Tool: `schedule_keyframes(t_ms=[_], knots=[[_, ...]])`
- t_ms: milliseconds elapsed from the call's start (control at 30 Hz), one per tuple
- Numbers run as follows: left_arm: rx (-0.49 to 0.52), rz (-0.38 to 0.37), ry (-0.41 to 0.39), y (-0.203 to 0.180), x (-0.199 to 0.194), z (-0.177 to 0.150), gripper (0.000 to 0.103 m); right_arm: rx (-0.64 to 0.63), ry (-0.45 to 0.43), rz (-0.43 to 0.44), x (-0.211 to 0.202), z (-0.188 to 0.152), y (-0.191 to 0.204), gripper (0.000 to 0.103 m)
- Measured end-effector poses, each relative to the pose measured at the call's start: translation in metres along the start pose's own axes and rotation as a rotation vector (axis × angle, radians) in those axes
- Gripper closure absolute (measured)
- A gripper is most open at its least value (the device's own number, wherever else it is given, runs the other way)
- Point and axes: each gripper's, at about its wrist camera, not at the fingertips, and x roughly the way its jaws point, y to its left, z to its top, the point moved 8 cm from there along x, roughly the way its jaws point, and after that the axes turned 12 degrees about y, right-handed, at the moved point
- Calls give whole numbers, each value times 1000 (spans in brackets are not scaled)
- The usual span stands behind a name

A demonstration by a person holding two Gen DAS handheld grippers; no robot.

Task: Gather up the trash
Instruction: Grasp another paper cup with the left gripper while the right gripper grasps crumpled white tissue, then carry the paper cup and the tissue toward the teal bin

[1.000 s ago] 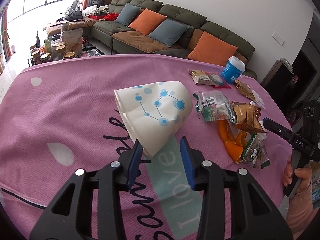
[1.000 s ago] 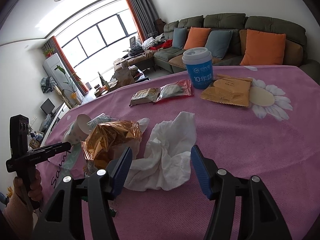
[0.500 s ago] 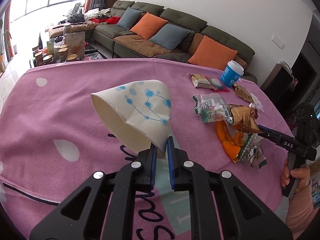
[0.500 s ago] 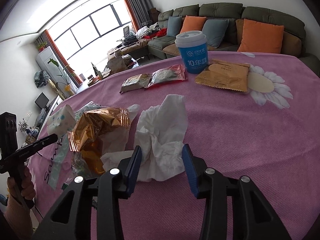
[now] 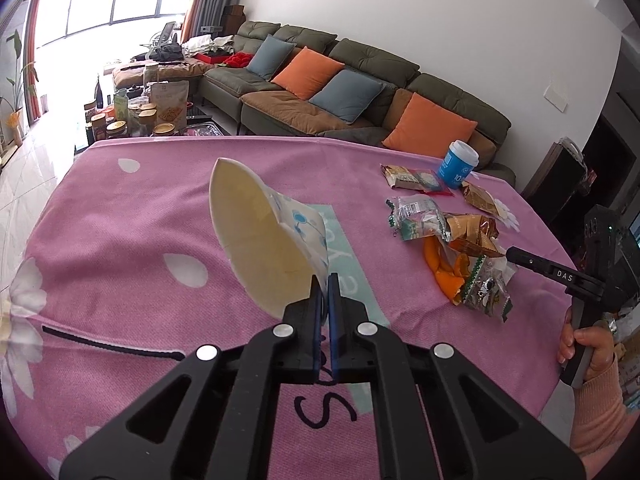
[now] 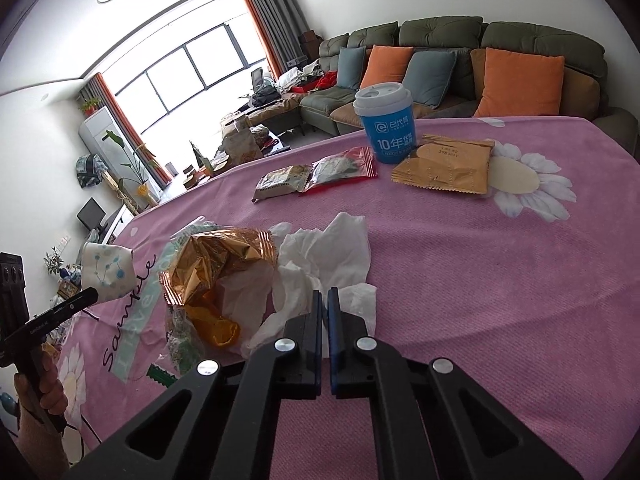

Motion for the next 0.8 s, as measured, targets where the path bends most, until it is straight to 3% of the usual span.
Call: schedule_keyframes(t_ms=[100,133,167,200,400,467,567,800], knots=[[5,3,0,2,-6,-6,99,0,-3,11,-1,1,3,80],[6,8,1,1,-7,-7,99,-1,-5,-1,0,1,4,63],[6,8,5,2,-6,-9,99,0,-9,-12,0,2,4,52],[4,9,10,2,-5,-10,99,-2,0,-13,3,2,5,51],[0,17,26,5,-2,-16,99,-16,67,-63,22,-2,7,57],[-4,14,30,6,-1,-18,99,-33,77,-78,22,-2,7,92],[-4,9,28,5,0,-20,99,-33,63,-74,18,-4,6,101],[8,12,3,0,-9,-26,100,-6,-5,-66,-5,-4,1,101]])
